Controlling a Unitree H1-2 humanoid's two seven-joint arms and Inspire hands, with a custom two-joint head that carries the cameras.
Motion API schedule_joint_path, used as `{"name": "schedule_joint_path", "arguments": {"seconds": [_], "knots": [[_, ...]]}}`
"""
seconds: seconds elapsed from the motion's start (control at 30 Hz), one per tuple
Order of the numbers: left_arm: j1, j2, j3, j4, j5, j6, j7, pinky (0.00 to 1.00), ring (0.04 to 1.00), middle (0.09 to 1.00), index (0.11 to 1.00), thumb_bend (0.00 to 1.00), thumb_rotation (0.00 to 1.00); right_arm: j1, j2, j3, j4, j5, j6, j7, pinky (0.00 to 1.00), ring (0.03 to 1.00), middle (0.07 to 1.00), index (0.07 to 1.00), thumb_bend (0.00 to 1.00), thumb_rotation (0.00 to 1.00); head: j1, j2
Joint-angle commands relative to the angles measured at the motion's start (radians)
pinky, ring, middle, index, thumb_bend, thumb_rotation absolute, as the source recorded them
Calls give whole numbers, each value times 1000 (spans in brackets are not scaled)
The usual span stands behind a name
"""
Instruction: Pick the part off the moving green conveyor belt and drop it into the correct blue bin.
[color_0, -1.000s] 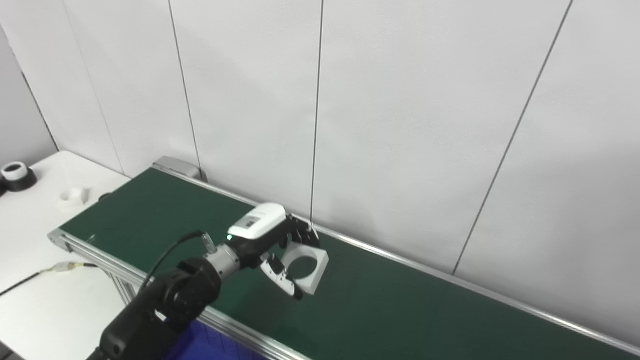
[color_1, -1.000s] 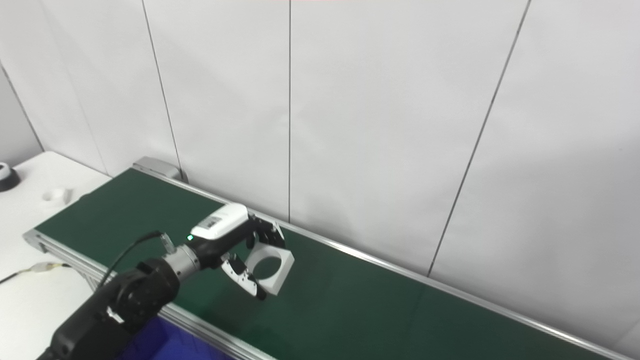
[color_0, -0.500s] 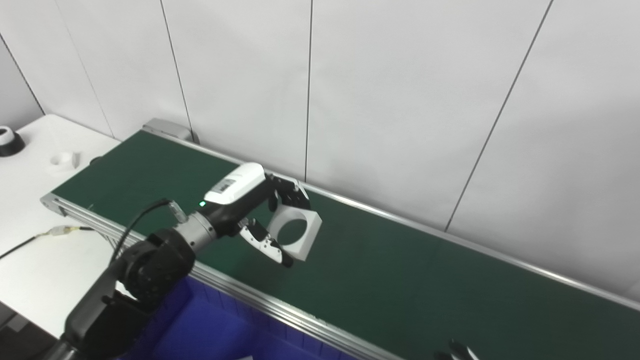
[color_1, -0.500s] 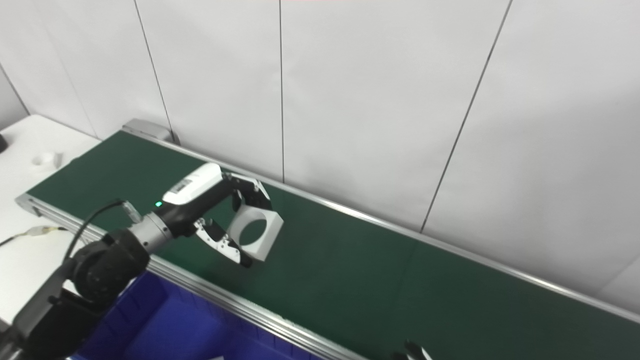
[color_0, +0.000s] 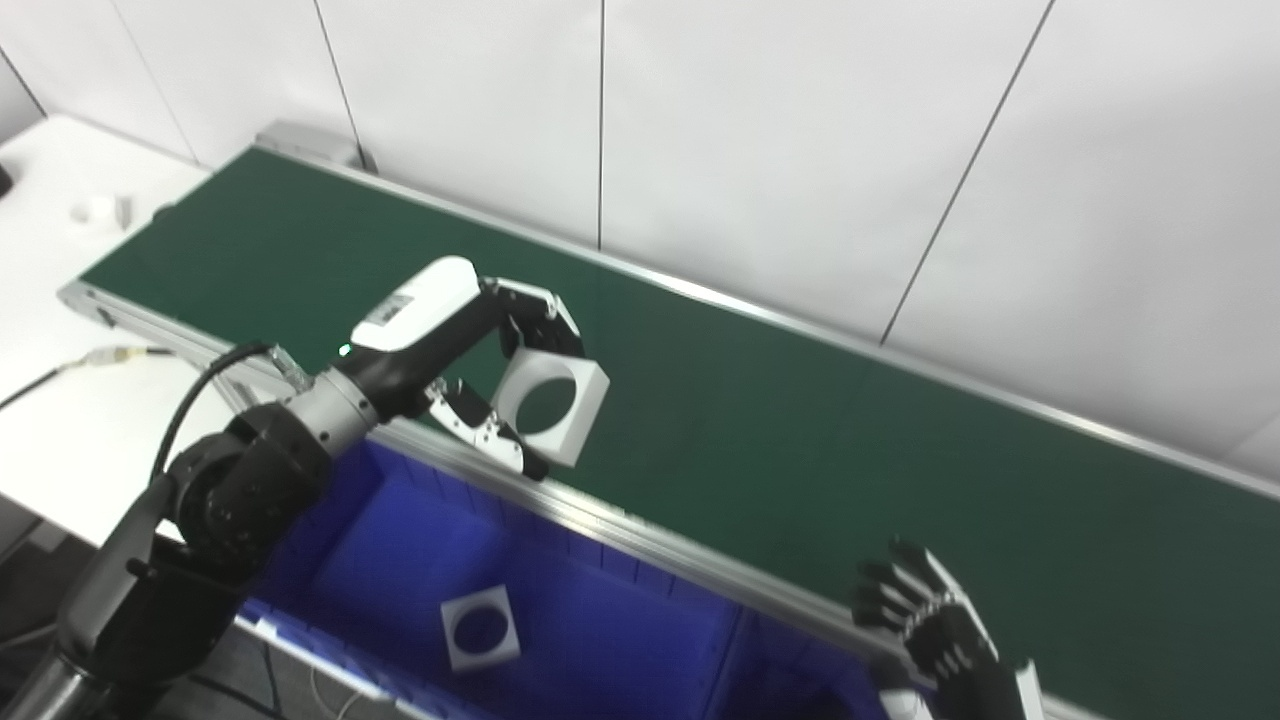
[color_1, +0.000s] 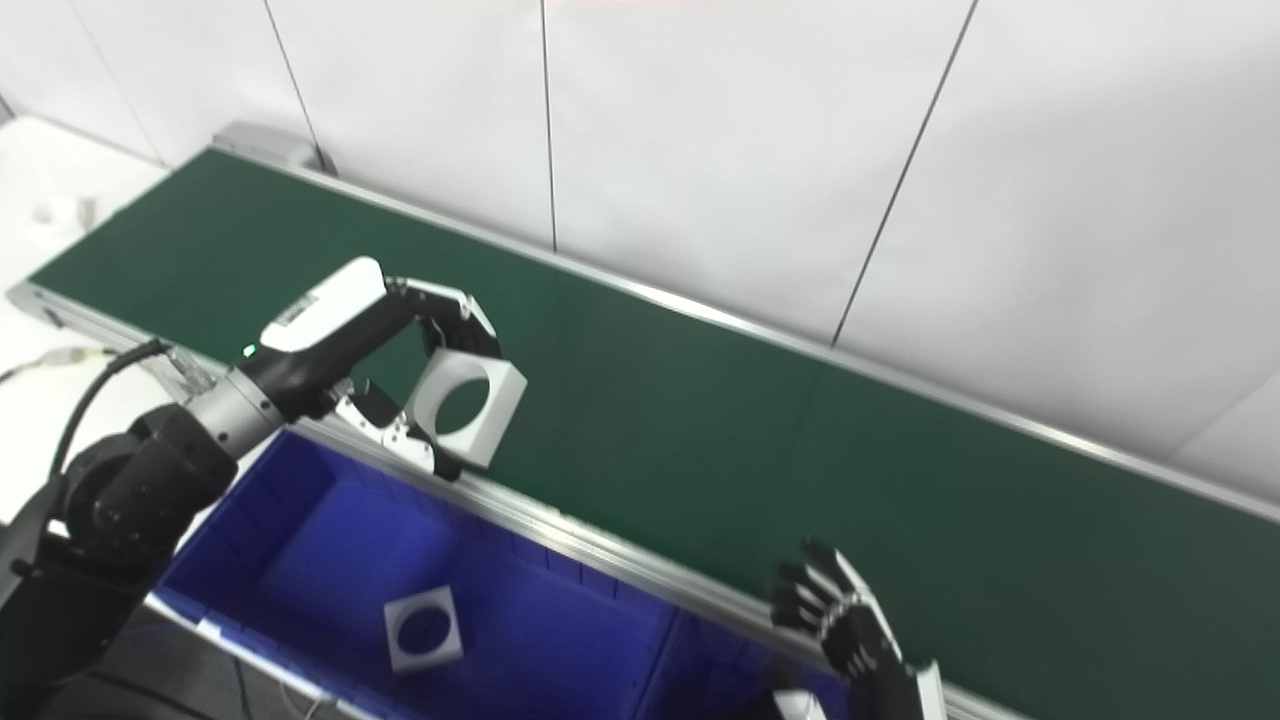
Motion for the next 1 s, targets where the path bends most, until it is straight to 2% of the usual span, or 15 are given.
{"name": "schedule_joint_path", "arguments": {"seconds": [0.0, 0.37, 0.53, 0.73, 0.97], "knots": [[2, 2, 14, -41, -17, -14, 16, 416, 437, 487, 503, 480, 0, -2, 9, 0, -40, -3, 5, -4, 644, 715, 771, 857, 568, 567, -1, 5], [112, -10, 65, -72, -55, -15, 25, 398, 450, 500, 498, 479, 0, -3, 21, 1, -68, -18, 28, -11, 629, 705, 761, 851, 583, 582, 6, 37], [178, -23, 84, -76, -62, 25, 19, 358, 451, 506, 509, 477, 0, -3, 21, 1, -73, -11, 33, -9, 631, 706, 762, 853, 584, 587, 18, 39], [243, -51, 72, -24, -33, -8, 35, 360, 436, 491, 518, 477, 0, -2, 19, -1, -76, -7, 32, -9, 628, 702, 758, 850, 583, 581, 39, 37], [276, -91, 50, 81, 4, -34, 66, 367, 425, 484, 520, 477, 0, -1, 13, -10, -84, 0, 33, -9, 632, 705, 759, 853, 597, 601, 67, 45]]}}
